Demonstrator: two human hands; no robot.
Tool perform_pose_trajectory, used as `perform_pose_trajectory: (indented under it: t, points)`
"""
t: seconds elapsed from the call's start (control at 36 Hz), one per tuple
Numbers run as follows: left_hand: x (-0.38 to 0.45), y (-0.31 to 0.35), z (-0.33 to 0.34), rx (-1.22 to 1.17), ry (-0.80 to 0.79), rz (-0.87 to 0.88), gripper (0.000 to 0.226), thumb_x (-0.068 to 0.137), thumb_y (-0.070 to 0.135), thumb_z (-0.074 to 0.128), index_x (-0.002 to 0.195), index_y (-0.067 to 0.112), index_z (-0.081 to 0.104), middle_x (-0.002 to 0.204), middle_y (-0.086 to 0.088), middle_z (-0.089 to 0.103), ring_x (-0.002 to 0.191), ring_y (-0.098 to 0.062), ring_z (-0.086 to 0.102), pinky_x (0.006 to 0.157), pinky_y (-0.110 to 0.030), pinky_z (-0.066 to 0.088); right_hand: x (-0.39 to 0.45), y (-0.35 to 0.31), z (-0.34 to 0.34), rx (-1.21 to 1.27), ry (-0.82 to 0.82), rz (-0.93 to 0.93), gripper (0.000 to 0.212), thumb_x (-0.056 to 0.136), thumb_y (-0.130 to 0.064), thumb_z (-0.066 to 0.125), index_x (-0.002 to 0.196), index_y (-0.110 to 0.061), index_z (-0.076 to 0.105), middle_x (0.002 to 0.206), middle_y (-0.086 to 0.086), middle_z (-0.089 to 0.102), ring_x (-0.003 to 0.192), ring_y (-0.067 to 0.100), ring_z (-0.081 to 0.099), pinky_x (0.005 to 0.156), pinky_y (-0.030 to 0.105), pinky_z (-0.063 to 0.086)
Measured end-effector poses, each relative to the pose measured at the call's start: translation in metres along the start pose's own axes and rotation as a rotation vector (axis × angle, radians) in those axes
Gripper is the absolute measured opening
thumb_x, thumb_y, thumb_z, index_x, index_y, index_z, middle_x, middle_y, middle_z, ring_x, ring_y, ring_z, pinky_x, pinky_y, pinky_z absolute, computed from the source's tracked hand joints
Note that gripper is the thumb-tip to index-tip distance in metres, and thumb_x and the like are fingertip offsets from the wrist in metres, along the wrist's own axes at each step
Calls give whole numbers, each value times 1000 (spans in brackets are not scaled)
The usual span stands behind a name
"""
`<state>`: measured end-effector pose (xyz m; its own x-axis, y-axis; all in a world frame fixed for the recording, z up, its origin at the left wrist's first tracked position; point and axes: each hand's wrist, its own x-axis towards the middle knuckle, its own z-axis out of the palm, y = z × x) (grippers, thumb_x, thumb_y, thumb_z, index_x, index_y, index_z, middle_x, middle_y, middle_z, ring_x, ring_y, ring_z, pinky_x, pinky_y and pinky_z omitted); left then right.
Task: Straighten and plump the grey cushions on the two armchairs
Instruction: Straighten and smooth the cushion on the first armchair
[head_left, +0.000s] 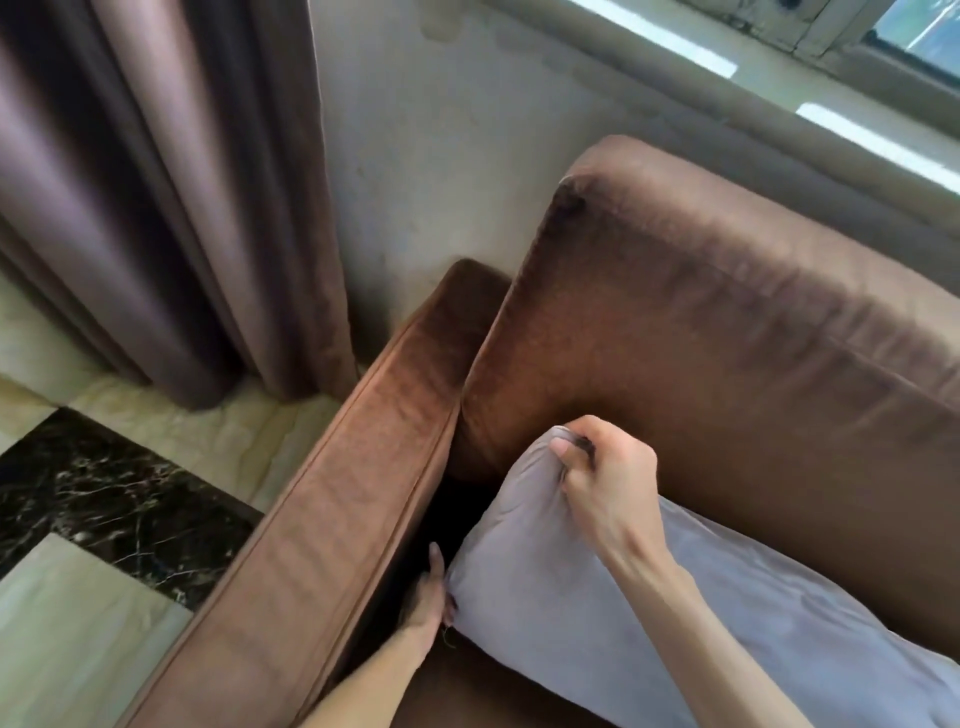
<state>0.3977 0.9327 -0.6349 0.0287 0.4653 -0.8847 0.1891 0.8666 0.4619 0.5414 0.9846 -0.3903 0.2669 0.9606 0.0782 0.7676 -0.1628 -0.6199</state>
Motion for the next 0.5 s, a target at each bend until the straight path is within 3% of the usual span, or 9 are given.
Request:
perform_pose_trajectory:
  t: [0.06,0.11,0.17,0.19,0.22,0.28,0.33,0.39,0.5]
  points:
    - [0,4,-4,23,-25,-20,87,89,76,13,79,11,69,47,-4,61,41,-16,56,48,-24,45,-3,0,-1,-13,-19,-10,11,91,-11,66,83,-18,67,75,-10,64,75,6,60,70,25,45]
    - [-4,14,-9,97,-11,-33,92,92,75,12,105,7,72,58,-7,69,46,-19,63,45,-20,48,-5,0,-8,27,-53,21,4,91,-16,68,92,-20,70,79,-13,66,74,6,63,72,24,48]
    - [-15,33,-13,119,64,37,86,100,67,13,123,4,68,94,-14,76,80,-34,74,67,-33,60,-10,5,-20,94,-94,96,15,91,-23,70,105,-26,70,88,-17,69,71,6,64,73,26,53]
    - [-21,45,-14,102,97,111,82,102,63,15,125,3,66,109,-15,75,95,-42,72,77,-40,59,-15,11,-28,116,-102,137,21,91,-26,70,111,-30,69,93,-20,69,71,4,63,74,28,55]
    - [-29,59,-16,79,111,185,78,104,61,16,126,4,66,118,-15,72,97,-44,71,74,-39,58,-20,19,-37,118,-96,169,26,90,-28,71,115,-34,68,93,-23,68,72,1,61,73,28,55]
    - [-54,90,-17,47,88,343,70,105,57,20,124,9,67,117,-9,72,61,-24,70,49,-24,50,-35,41,-58,75,-54,221,27,89,-30,73,115,-36,67,87,-23,65,72,-1,57,70,26,52]
    - [-82,119,-17,42,65,512,60,105,56,25,116,17,69,93,0,74,37,-6,51,42,-17,45,-53,67,-82,9,1,286,27,88,-29,75,114,-32,68,98,-19,66,74,0,58,72,26,49]
    - [-110,145,-15,49,37,669,48,104,54,34,114,25,71,69,8,66,41,-3,49,46,-14,44,-71,97,-107,-84,48,372,28,86,-23,77,113,-24,69,112,-6,67,88,11,63,83,32,49]
    - [-145,185,-7,131,-94,890,21,98,35,63,116,32,72,96,8,72,49,-4,51,51,-21,48,-102,157,-152,-231,93,549,31,84,-10,78,114,-6,71,116,17,67,112,32,61,100,42,44]
